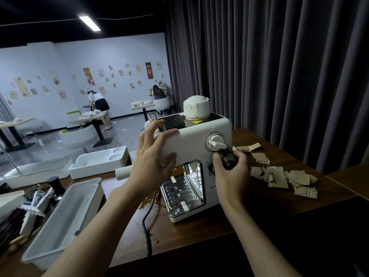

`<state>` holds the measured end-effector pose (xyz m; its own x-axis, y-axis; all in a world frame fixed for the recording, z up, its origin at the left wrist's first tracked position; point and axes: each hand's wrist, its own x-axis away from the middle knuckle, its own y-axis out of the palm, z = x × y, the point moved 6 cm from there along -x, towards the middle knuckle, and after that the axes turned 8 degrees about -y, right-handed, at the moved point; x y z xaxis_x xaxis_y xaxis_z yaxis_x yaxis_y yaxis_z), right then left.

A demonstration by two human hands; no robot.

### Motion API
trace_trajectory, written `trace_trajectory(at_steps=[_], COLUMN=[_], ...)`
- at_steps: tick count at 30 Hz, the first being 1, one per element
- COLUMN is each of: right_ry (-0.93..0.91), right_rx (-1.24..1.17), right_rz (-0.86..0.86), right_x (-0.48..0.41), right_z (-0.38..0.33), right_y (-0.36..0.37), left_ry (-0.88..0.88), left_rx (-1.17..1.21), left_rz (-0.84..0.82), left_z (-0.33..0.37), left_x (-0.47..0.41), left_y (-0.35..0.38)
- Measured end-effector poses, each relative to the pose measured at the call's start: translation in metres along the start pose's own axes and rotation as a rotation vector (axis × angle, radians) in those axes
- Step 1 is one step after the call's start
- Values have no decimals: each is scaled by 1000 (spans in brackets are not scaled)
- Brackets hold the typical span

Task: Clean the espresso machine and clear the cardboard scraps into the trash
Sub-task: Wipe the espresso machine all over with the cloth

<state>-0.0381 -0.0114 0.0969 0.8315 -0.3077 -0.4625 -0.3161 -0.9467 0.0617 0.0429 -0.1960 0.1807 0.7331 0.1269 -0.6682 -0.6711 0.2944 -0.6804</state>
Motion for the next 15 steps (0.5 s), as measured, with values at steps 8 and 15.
trace_trajectory(at_steps=[8, 15], right_ry=[-183, -363], right_rx=[110, 38], right_rz=[2, -125], right_x=[-10, -53], right_z=[-9, -46], right_y=[-9, -17], left_ry=[17, 19], left_rx=[12, 12], left_rz=[7, 8], left_z=[-2, -2], left_x=[0, -1], left_y=[0, 0])
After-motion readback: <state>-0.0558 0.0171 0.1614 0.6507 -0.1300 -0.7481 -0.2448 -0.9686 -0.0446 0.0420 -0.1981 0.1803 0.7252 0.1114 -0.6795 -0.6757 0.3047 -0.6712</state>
